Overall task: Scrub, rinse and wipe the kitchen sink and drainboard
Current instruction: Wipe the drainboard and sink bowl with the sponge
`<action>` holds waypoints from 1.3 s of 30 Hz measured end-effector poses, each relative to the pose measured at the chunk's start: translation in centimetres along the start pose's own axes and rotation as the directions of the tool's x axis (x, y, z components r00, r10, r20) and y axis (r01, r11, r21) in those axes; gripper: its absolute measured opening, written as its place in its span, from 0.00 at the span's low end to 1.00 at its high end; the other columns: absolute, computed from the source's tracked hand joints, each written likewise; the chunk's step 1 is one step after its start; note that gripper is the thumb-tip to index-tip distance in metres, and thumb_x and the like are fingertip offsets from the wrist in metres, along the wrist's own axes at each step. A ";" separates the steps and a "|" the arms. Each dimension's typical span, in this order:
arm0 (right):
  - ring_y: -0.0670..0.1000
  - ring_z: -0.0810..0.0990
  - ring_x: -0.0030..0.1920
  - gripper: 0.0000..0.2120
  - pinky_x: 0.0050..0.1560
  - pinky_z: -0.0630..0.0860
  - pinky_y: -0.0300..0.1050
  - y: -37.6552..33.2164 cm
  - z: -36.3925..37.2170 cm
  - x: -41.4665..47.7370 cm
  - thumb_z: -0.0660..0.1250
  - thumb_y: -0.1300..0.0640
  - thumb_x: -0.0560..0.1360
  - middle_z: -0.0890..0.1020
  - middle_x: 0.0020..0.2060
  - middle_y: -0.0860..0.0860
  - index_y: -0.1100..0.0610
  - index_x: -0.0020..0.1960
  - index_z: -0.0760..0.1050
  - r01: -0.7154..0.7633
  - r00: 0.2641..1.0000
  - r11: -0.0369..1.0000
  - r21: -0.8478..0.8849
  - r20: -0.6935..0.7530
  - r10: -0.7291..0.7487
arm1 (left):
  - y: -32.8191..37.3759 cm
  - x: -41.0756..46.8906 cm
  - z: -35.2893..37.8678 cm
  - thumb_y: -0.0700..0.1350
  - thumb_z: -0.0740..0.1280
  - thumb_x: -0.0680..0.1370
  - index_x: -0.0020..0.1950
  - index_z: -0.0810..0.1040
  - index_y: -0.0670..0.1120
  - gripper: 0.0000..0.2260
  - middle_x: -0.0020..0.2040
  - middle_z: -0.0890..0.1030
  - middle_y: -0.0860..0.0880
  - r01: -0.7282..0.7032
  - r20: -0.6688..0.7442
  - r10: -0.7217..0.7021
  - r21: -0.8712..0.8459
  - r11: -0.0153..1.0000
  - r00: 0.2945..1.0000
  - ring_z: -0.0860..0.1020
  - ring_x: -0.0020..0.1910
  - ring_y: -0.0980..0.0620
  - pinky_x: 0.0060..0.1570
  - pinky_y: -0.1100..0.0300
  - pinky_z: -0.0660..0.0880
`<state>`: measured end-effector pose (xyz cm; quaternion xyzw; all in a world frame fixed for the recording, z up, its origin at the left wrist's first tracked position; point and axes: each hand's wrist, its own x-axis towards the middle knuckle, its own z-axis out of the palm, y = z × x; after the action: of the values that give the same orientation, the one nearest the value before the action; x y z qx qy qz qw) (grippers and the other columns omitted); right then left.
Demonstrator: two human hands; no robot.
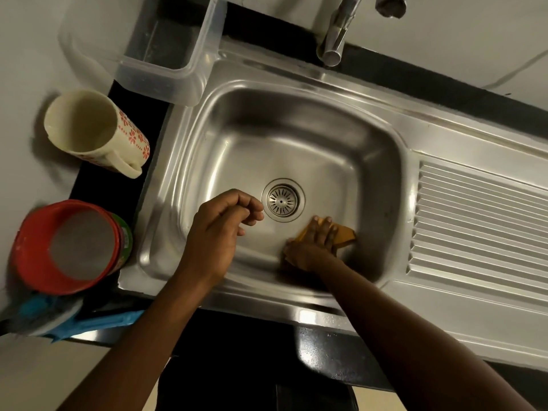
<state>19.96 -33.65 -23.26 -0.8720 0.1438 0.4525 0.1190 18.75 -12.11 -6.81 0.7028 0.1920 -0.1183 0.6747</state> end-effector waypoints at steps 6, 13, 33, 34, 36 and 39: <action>0.72 0.32 0.79 0.55 0.78 0.35 0.65 -0.4 -1.1 0.9 0.68 0.45 0.79 0.30 0.79 0.67 0.66 0.80 0.27 0.052 0.996 0.994 -0.095 -0.071 -0.059 | -0.1 0.3 -0.1 0.43 0.60 0.76 0.48 0.84 0.45 0.13 0.45 0.87 0.48 -0.002 0.008 0.002 -0.001 1.000 1.000 0.84 0.50 0.46 0.49 0.46 0.77; 0.64 0.74 0.67 0.32 0.59 0.79 0.59 -0.4 -8.2 1.4 0.65 0.58 0.78 0.67 0.73 0.62 0.57 0.79 0.58 0.088 0.970 0.949 -0.304 -0.192 -0.151 | -0.2 0.0 -0.3 0.42 0.59 0.75 0.48 0.84 0.45 0.13 0.45 0.87 0.48 -0.012 0.013 0.012 -0.012 1.000 1.000 0.84 0.50 0.45 0.48 0.47 0.77; 0.63 0.62 0.74 0.61 0.60 0.76 0.57 1.7 -6.0 -1.7 0.79 0.52 0.67 0.52 0.78 0.57 0.52 0.84 0.38 0.025 0.932 0.905 -0.425 -0.318 -0.175 | -0.7 -0.8 -0.9 0.42 0.59 0.76 0.48 0.84 0.46 0.14 0.46 0.87 0.49 -0.001 0.018 0.001 0.018 1.000 1.000 0.84 0.50 0.48 0.51 0.41 0.79; 0.63 0.58 0.77 0.61 0.63 0.75 0.59 1.8 -6.4 -1.6 0.77 0.54 0.70 0.46 0.81 0.58 0.50 0.84 0.33 0.017 0.948 0.887 -0.461 -0.274 -0.160 | -0.7 -0.8 -0.9 0.42 0.59 0.76 0.48 0.84 0.46 0.13 0.46 0.87 0.49 0.003 0.019 -0.003 0.017 1.000 1.000 0.84 0.50 0.47 0.51 0.41 0.79; 0.65 0.58 0.79 0.56 0.65 0.73 0.61 2.1 -7.5 -1.1 0.72 0.55 0.76 0.44 0.83 0.60 0.48 0.83 0.29 0.016 0.968 0.865 -0.502 -0.209 -0.139 | -0.6 -0.8 -0.8 0.42 0.59 0.75 0.48 0.84 0.45 0.13 0.45 0.87 0.49 0.006 0.024 -0.006 0.014 1.000 1.000 0.84 0.50 0.46 0.51 0.40 0.79; 0.65 0.75 0.68 0.40 0.57 0.76 0.58 2.3 -10.0 0.0 0.60 0.55 0.83 0.60 0.79 0.60 0.49 0.85 0.37 0.015 0.950 0.886 -0.463 -0.269 -0.157 | -0.4 -0.7 -0.7 0.41 0.59 0.75 0.48 0.84 0.44 0.13 0.45 0.87 0.48 -0.013 0.026 0.013 0.009 1.000 1.000 0.83 0.50 0.46 0.50 0.42 0.79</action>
<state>26.68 -39.17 -17.86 -0.9393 0.0107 0.3306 -0.0916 17.92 -11.51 -6.80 0.7054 0.1783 -0.1238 0.6747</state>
